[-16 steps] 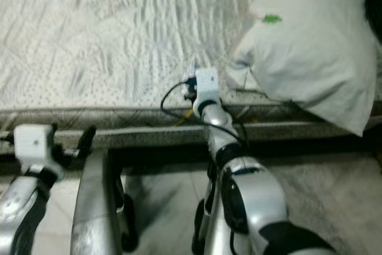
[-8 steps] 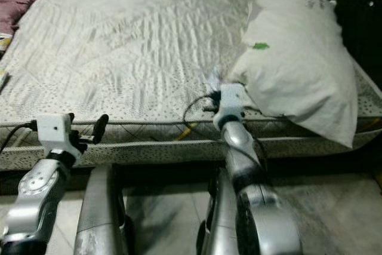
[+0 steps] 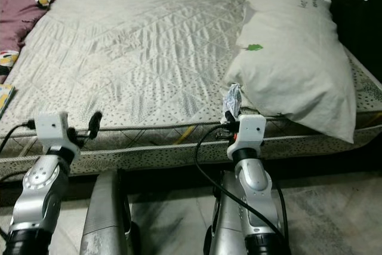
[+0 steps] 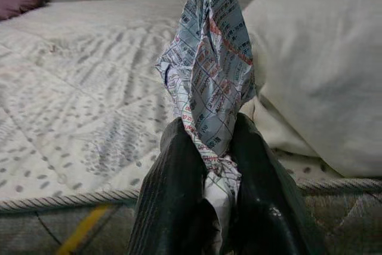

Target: Clean up the room

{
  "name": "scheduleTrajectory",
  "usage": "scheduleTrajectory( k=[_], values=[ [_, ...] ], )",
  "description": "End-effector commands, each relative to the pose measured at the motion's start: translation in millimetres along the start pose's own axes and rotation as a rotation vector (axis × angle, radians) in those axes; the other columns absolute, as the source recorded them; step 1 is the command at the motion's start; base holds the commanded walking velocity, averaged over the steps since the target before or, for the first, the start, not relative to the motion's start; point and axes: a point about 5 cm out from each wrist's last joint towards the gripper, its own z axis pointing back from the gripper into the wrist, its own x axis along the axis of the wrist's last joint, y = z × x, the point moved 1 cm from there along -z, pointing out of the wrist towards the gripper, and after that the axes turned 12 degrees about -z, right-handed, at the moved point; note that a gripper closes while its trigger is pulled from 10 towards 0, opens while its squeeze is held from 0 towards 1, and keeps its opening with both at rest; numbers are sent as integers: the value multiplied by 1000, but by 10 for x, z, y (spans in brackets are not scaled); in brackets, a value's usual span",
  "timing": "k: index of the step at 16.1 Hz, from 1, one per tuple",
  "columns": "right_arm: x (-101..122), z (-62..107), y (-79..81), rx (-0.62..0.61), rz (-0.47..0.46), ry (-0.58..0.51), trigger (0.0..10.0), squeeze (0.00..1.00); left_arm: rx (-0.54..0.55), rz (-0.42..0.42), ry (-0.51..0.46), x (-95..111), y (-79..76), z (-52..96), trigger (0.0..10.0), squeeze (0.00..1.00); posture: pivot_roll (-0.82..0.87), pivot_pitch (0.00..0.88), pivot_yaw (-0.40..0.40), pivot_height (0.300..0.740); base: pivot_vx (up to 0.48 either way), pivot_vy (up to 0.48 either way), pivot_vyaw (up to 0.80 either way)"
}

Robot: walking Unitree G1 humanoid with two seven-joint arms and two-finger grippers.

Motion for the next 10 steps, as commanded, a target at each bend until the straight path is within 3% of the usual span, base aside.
scheduleTrajectory(
  k=[1,3,10],
  values=[
    [58,0,71,33,-1,-6,10000,0,-5,-9,7,-30,-21,-11,10000,0,-31,0,30,490,0,0,0],
    [99,12,133,75,-48,-17,10000,0,-26,-6,1,-37,-70,-12,10000,0,-30,0,29,490,0,0,0],
    [172,-26,189,86,-69,-3,10000,0,-69,21,-27,-14,-184,-44,10000,0,-38,0,23,570,0,0,0]
  ],
)
